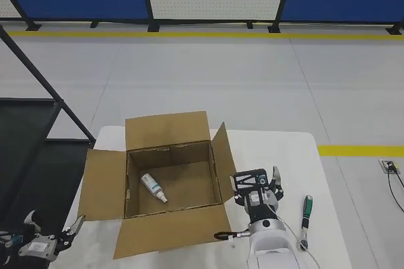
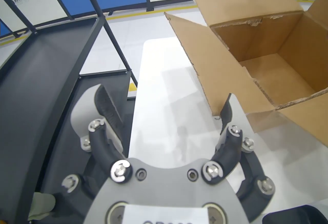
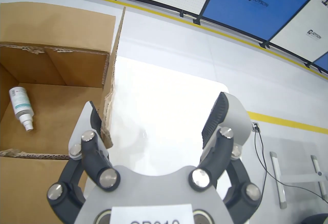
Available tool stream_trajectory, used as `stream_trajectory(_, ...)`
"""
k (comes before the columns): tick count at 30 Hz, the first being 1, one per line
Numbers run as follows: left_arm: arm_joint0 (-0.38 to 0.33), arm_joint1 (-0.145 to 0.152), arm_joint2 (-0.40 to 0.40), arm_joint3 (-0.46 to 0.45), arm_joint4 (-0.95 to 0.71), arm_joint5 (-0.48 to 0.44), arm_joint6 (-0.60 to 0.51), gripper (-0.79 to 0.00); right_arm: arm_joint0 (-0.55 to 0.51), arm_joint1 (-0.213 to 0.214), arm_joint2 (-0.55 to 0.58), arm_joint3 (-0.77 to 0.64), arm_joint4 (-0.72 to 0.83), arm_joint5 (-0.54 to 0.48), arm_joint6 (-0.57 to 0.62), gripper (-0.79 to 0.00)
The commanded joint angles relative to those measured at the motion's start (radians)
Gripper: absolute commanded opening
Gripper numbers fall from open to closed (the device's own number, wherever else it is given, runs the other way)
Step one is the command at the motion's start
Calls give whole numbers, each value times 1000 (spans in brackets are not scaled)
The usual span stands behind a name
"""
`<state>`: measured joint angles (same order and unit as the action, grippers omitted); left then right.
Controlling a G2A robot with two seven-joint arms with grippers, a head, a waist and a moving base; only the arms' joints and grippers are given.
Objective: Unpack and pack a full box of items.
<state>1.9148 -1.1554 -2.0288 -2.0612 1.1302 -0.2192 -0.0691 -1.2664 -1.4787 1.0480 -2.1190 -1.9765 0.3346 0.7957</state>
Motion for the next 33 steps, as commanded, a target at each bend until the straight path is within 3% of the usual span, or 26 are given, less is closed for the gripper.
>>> stream_trajectory(1,-5,0,10,9,18,5,-12,0,10,-3,6,8,6,-2,12,0)
stream_trajectory(14,-73,1,174,44,151,-45,-126,0,68,-29,27,92,-61,19,123,0)
stream_trajectory(20,-95,-1,200,63,164,-25,-130,0,71,-39,44,105,-69,7,158,0)
stream_trajectory(27,-43,-5,166,-1,121,-47,10,0,55,-46,61,90,-52,-14,140,0)
stream_trajectory(30,10,-6,142,-37,99,-128,124,0,51,-50,66,88,-49,-19,136,0)
stream_trajectory(33,49,-6,126,-69,122,-166,162,0,48,-54,70,88,-46,-22,131,0)
